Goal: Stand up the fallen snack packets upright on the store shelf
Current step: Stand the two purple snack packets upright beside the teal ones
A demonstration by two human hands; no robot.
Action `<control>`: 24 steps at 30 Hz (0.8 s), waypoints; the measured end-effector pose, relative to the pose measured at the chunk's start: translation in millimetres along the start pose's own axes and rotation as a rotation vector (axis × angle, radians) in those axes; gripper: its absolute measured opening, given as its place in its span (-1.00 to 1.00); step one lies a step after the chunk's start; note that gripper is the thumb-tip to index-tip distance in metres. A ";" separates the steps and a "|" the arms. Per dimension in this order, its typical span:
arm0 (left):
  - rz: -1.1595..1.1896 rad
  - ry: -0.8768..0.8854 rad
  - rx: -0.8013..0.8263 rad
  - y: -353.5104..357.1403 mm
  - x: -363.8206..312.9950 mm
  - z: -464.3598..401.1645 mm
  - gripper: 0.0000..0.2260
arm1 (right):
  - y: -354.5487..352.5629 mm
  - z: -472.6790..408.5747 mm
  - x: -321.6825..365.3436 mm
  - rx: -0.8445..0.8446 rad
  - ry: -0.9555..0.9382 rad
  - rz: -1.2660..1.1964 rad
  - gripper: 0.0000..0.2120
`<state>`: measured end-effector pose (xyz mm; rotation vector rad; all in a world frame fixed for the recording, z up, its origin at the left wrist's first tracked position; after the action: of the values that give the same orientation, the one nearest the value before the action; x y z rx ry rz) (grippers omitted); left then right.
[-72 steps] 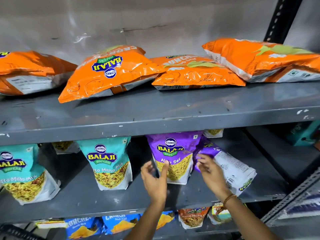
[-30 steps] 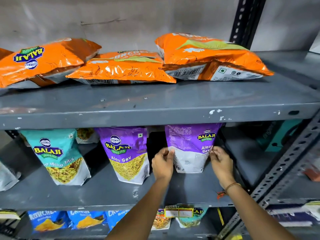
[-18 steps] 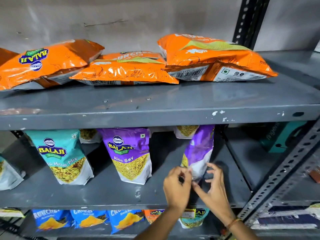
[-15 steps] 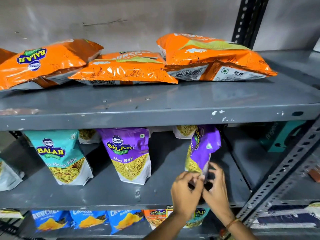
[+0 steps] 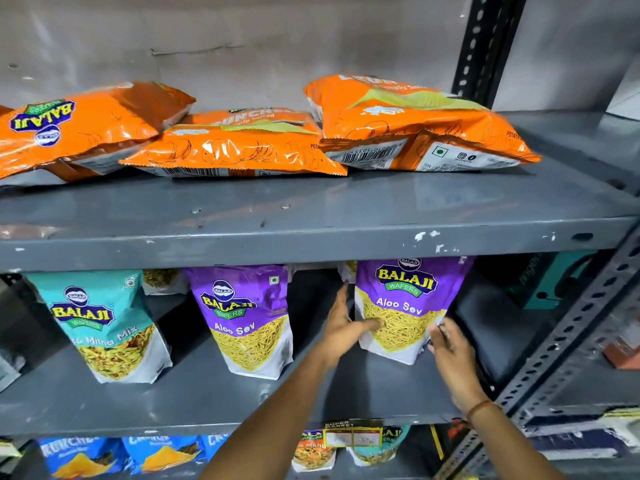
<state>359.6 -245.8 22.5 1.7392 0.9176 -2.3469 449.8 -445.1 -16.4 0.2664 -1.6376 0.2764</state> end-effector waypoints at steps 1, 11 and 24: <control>0.001 0.000 0.053 -0.1 -0.8 -0.4 -0.08 | 1.1 -6.2 -0.3 0.019 0.039 -0.026 -0.81; 0.062 0.045 0.056 7.4 12.8 3.7 -0.47 | 9.3 -5.7 5.1 0.306 0.256 -0.191 -0.43; 0.028 0.050 -0.046 10.5 31.2 40.5 -0.37 | 7.5 19.6 -0.3 0.334 0.293 -0.154 -0.33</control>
<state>318.6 -266.1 -2.5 1.7882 0.9407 -2.2568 428.9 -444.6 -18.5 0.5758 -1.2695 0.4505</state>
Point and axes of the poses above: each hand's wrist, its own z-axis away from the middle knuckle, its own y-axis out of the palm, x = y × z, the point moved 2 cm from there along -z, towards the middle knuckle, and after that the axes turned 15 degrees about -z, right-handed, at the moved point
